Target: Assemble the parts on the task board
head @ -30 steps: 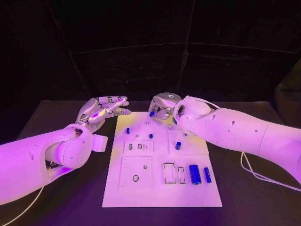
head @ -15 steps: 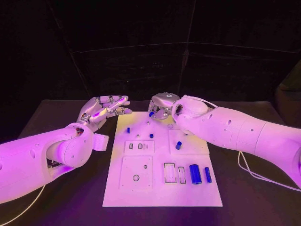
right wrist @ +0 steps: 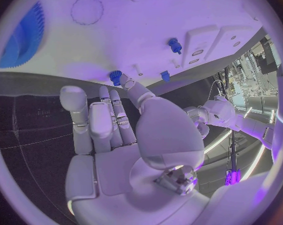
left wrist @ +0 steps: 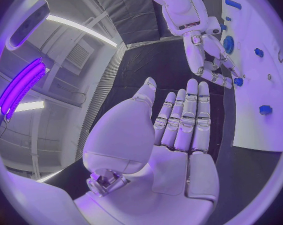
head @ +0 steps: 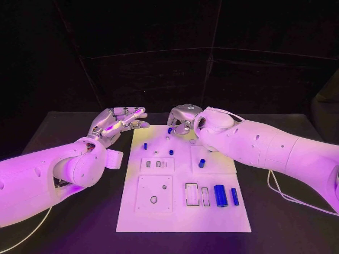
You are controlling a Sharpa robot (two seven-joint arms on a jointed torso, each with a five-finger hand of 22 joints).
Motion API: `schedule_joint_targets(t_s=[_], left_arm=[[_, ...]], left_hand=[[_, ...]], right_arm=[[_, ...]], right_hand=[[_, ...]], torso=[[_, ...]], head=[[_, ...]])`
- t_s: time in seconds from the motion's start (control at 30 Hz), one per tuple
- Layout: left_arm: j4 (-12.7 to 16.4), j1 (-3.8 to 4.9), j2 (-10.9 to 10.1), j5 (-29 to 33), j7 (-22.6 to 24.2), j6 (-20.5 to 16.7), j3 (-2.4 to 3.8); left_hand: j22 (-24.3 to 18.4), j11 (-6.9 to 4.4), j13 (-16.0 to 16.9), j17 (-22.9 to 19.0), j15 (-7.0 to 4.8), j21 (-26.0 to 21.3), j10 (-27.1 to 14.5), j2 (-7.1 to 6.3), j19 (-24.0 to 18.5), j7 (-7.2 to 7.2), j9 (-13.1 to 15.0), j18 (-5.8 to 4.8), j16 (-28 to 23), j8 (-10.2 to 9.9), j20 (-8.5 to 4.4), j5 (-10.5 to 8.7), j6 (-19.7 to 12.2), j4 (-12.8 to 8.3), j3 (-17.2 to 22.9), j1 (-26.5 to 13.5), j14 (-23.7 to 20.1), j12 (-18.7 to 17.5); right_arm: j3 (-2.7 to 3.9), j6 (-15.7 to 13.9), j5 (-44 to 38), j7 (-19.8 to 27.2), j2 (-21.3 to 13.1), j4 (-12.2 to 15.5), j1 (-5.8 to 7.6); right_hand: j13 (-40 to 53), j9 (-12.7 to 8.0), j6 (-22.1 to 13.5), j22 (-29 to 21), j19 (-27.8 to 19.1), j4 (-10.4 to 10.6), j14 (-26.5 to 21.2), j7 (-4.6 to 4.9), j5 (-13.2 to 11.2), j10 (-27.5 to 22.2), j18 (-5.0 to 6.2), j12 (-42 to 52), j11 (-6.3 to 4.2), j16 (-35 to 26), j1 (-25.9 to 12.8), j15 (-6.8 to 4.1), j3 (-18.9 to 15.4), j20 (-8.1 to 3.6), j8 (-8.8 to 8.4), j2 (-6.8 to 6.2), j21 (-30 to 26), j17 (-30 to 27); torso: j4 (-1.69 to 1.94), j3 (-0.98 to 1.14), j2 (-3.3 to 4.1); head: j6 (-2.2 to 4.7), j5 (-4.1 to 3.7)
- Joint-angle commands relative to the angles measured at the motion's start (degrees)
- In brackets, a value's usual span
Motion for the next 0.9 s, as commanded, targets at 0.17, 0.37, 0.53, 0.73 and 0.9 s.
schedule_joint_targets(t_s=[0.17,0.37,0.53,0.73,0.9], left_arm=[[0.1,0.13,0.0,-0.3,-0.1,0.8,0.05],[0.1,0.14,-0.5,-0.3,-0.1,0.8,0.05],[0.2,0.15,-0.8,-0.3,-0.1,0.9,0.05],[0.0,0.16,-0.9,-0.3,-0.2,1.1,0.05],[-0.3,0.15,-0.8,-0.3,-0.2,1.2,0.04]], left_hand=[[-0.1,0.1,0.0,0.1,0.04,-0.3,-0.1,0.51,0.3,0.26,-0.1,0.34,-0.4,-0.2,0.1,-0.4,-0.1,-0.5,0.0,0.0,0.3,-0.4],[-0.1,0.1,0.0,0.1,0.05,-0.3,-0.1,0.54,0.3,0.26,-0.1,0.34,-0.5,-0.2,0.11,-0.43,-0.1,-0.6,0.1,0.1,0.3,-0.4],[-0.1,0.1,0.0,0.1,0.05,-0.3,-0.1,0.54,0.3,0.26,-0.1,0.34,-0.5,-0.2,0.11,-0.43,-0.1,-0.6,0.1,0.1,0.3,-0.4],[-0.2,0.1,0.0,0.1,0.05,-0.3,-0.1,0.56,0.3,0.24,0.0,0.33,-0.5,-0.3,0.11,-0.5,-0.1,-0.7,0.1,0.1,0.3,-0.5],[-0.2,0.09,0.0,0.1,0.05,-0.3,-0.1,0.57,0.3,0.22,0.0,0.33,-0.6,-0.3,0.12,-0.53,-0.1,-0.7,0.1,0.1,0.3,-0.5]], right_arm=[[0.03,-1.8,-0.2,-0.3,-0.8,0.9,0.14],[0.04,-3.8,2.3,-0.7,-5.7,5.8,0.39],[0.05,-3.3,6.4,-2.1,-11.6,10.8,0.91],[0.31,0.5,10.5,-5.4,-16.9,13.9,1.19],[0.41,2.9,11.8,-7.3,-18.8,14.1,1.25]], right_hand=[[0.1,0.1,-1.7,-0.6,0.1,0.9,0.2,0.35,-0.2,-1.8,-0.18,0.2,0.43,0.1,0.2,0.55,-1.4,0.69,-0.28,-1.14,-0.5,-0.4],[0.5,0.3,-0.8,-0.8,0.3,1.9,0.4,0.13,0.7,1.1,-0.1,2.2,-0.07,0.8,0.6,0.22,-2.0,0.52,0.1,-0.96,-0.5,0.5],[2.9,0.4,0.3,3.9,3.0,2.9,1.4,-1.32,1.4,11.1,-0.85,7.7,-2.34,3.2,0.4,-1.36,-2.6,-0.71,0.39,-1.61,2.4,4.7],[14.9,0.2,-1.2,13.2,7.6,6.3,2.7,-3.11,2.7,18.9,-2.66,21.7,-4.57,7.6,-1.0,-3.36,-7.9,-3.19,0.01,-4.99,8.1,12.9],[45.8,0.4,-2.3,17.1,8.8,13.0,3.1,-2.99,3.3,15.3,-3.24,50.0,-3.74,10.1,1.6,-2.8,-13.6,-2.85,0.58,-4.8,10.5,17.5]], torso=[[-0.15,0.05,0.02],[-0.33,0.08,-0.04],[-0.93,0.23,-0.13],[-1.53,0.4,-0.2],[-1.59,0.42,-0.18]], head=[[0.32,0.15],[0.45,0.04],[0.62,0.14],[0.74,0.2],[0.84,0.05]])
